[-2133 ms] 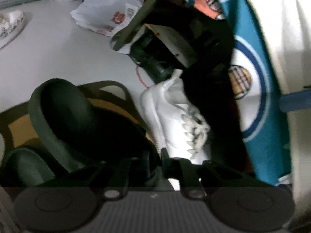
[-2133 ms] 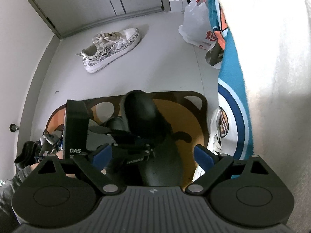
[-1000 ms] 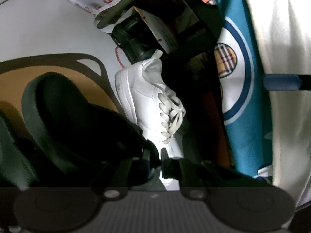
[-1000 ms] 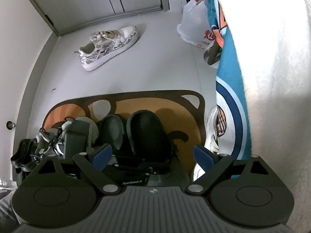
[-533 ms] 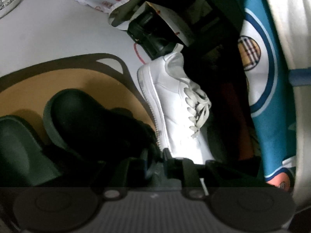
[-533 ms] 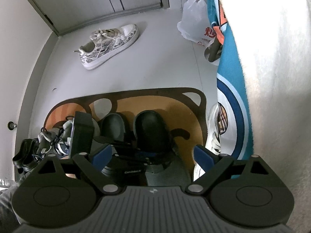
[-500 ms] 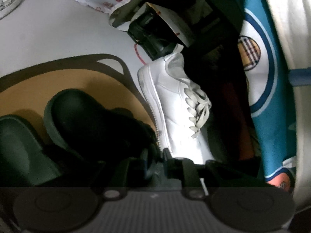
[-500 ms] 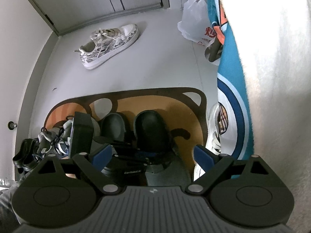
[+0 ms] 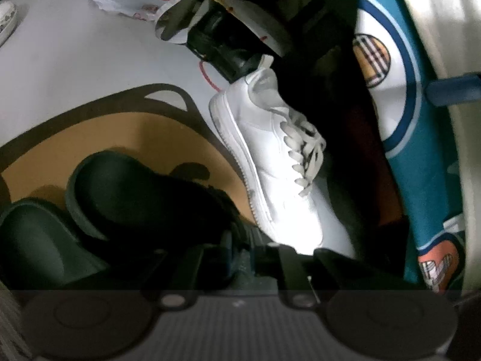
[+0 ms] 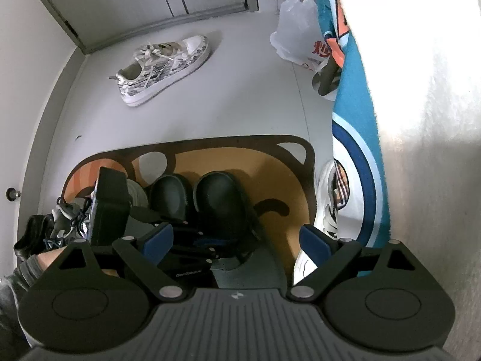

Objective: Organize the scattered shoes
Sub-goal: 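Open the left tool to release the black clog, then withdraw the left tool and move it toward the white-silver patterned sneaker, then lower the left tool onto the sneaker's laces at the tongue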

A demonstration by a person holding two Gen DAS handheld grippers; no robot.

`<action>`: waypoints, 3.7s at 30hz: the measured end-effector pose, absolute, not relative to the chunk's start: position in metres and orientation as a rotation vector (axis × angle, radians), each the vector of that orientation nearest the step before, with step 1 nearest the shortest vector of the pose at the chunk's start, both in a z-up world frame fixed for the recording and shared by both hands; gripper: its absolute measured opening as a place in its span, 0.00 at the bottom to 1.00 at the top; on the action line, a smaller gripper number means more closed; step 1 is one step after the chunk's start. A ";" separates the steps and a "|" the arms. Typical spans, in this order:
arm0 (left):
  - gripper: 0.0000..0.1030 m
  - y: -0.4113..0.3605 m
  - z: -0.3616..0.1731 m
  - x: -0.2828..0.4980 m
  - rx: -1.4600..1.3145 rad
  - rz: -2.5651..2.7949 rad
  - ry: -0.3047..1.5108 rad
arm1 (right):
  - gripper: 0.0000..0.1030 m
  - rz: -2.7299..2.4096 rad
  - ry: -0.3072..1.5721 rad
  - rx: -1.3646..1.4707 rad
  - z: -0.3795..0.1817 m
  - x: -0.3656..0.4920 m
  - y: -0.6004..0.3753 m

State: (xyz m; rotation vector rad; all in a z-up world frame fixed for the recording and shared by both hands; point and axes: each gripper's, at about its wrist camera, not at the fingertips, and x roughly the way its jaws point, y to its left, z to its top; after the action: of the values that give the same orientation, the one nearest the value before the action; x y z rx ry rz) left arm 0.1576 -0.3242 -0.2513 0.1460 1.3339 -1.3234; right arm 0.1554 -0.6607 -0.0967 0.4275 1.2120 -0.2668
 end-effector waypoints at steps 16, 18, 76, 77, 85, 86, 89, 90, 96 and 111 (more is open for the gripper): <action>0.45 -0.291 -0.225 0.175 -0.019 -1.135 1.337 | 0.92 -0.311 1.224 0.389 -0.109 0.155 -0.662; 0.49 -0.277 -0.210 0.180 -0.038 -1.121 1.319 | 0.92 -0.292 1.240 0.396 -0.113 0.155 -0.660; 0.84 -0.030 -0.184 0.211 -0.402 -0.718 1.066 | 0.92 -0.558 1.087 0.441 -0.043 0.150 -0.605; 0.84 -0.028 -0.183 0.211 -0.411 -0.716 1.063 | 0.92 -0.553 1.087 0.434 -0.044 0.152 -0.603; 0.84 -0.010 -0.172 0.225 -0.490 -0.664 1.017 | 0.92 -0.462 1.076 0.396 -0.039 0.165 -0.604; 0.84 -0.006 -0.171 0.227 -0.508 -0.652 1.010 | 0.92 -0.444 1.076 0.402 -0.039 0.166 -0.604; 0.84 -0.001 -0.173 0.233 -0.559 -0.627 1.008 | 0.92 -0.379 1.088 0.415 -0.038 0.165 -0.601; 0.84 0.000 -0.174 0.236 -0.570 -0.616 1.007 | 0.92 -0.364 1.092 0.417 -0.037 0.165 -0.601; 0.84 -0.015 -0.168 0.244 -0.535 -0.616 1.009 | 0.92 -0.325 1.095 0.475 -0.034 0.168 -0.618; 0.84 -0.060 -0.142 0.289 -0.417 -0.514 1.025 | 0.92 -0.024 1.106 0.068 -0.057 0.244 -0.662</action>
State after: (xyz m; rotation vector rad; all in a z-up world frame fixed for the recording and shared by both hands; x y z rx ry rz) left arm 0.2885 -0.0601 -0.1422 -0.4172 1.0253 -0.5144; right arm 0.2435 -0.6620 -0.0571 0.0678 1.1056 -0.0240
